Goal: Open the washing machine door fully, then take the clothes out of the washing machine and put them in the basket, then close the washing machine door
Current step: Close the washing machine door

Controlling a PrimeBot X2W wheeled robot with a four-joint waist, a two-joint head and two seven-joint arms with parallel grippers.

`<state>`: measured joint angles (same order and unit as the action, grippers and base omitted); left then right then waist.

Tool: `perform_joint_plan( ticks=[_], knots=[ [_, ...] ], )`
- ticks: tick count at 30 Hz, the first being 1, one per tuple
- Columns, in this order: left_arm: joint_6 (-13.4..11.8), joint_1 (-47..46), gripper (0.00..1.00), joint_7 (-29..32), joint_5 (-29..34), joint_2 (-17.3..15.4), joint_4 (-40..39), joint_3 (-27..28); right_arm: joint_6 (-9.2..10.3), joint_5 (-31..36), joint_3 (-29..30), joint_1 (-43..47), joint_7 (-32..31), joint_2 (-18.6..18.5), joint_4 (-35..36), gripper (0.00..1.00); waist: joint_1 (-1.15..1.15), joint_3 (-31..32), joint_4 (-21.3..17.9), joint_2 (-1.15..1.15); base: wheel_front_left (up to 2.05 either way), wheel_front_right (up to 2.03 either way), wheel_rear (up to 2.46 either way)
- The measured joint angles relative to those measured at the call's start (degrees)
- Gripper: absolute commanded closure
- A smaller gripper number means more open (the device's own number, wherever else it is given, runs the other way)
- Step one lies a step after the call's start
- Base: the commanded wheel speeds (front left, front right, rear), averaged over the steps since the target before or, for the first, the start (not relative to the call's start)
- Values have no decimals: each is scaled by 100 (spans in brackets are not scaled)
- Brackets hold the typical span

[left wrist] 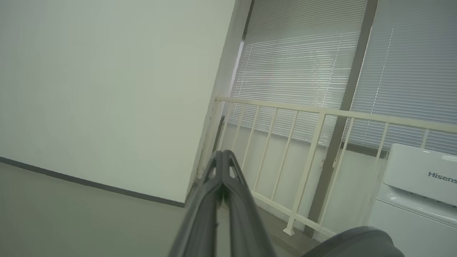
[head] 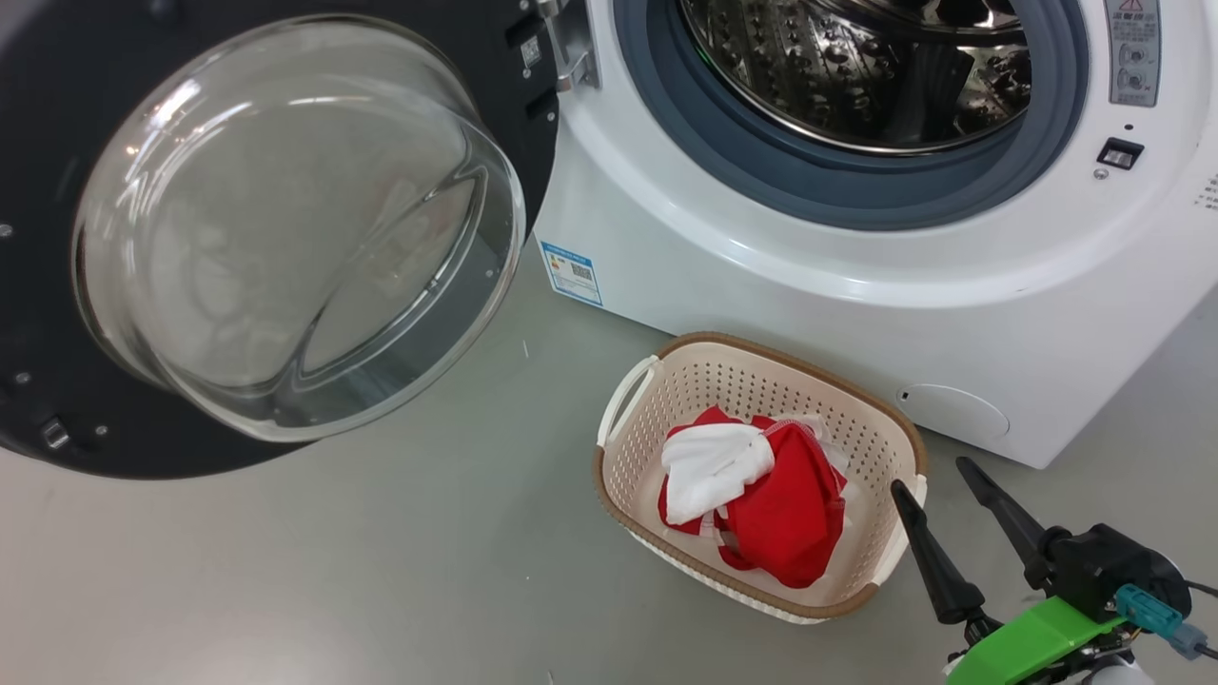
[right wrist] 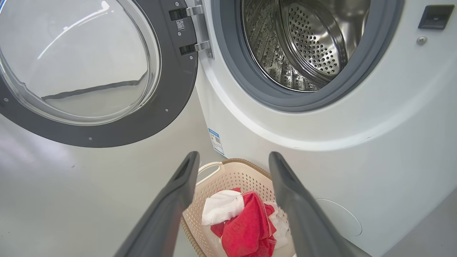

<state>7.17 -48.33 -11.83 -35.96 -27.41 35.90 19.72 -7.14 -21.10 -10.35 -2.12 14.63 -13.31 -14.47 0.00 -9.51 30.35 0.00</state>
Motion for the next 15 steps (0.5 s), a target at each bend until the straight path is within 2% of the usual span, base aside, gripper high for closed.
perform_joint_plan(
  ticks=[3,7,12,15],
  knots=[
    [0,-486,100,472,-609,-248,733,-37,0,0,-12,-68,0,-38,-1,0,0,-59,-18,0,0,0,0],
    [0,-885,100,1648,-1269,-455,1428,-291,0,0,-27,-69,0,-77,-10,0,0,-120,-34,0,0,0,0],
    [0,-1082,100,2775,-1912,-505,1746,-523,0,0,-57,-75,0,-85,-11,0,0,-196,-37,0,0,0,0],
    [0,-1176,100,3382,-2012,-646,1933,-643,0,0,-110,-108,0,-92,-12,0,0,-250,-50,0,0,0,0]
  ],
)
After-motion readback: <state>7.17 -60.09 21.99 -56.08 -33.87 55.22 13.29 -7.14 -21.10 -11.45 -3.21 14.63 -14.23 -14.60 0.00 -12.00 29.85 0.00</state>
